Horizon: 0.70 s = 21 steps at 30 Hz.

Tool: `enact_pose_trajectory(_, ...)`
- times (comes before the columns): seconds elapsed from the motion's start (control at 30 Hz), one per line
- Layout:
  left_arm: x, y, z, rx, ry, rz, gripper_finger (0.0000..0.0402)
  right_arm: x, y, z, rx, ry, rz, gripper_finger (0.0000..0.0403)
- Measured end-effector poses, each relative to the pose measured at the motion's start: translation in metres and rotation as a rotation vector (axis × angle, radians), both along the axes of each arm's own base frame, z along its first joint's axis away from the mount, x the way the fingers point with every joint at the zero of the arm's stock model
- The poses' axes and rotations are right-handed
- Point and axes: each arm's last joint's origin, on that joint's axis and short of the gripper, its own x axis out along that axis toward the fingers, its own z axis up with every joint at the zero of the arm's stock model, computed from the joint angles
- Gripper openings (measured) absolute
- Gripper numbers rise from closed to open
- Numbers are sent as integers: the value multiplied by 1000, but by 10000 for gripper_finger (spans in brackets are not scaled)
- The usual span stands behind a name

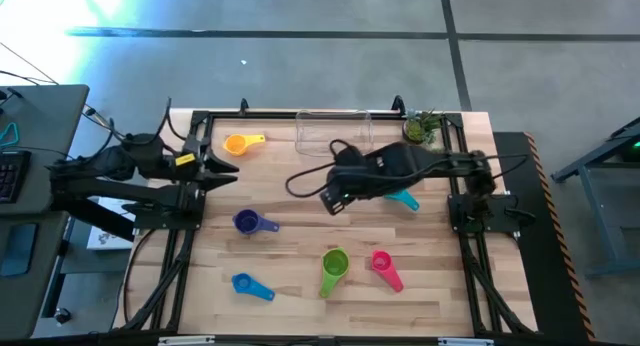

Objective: Nest measuring cups in basket
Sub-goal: Stack the dark blue measuring cup on top of the green measuring cup

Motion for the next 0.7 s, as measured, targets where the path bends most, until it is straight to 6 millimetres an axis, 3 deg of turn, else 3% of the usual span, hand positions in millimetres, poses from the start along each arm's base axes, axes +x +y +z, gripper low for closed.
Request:
enact_pose_trajectory(0.23,2,0,13,1,136,0,117,-20,-9,23,-43,-63,0,106)
enact_pose_trajectory(0.5,7,-3,-7,-107,415,-57,117,-26,-13,28,-62,-71,18,106)
enact_pose_trajectory(0.7,10,-4,-15,-119,526,-58,117,-25,-15,28,-73,-71,9,106)
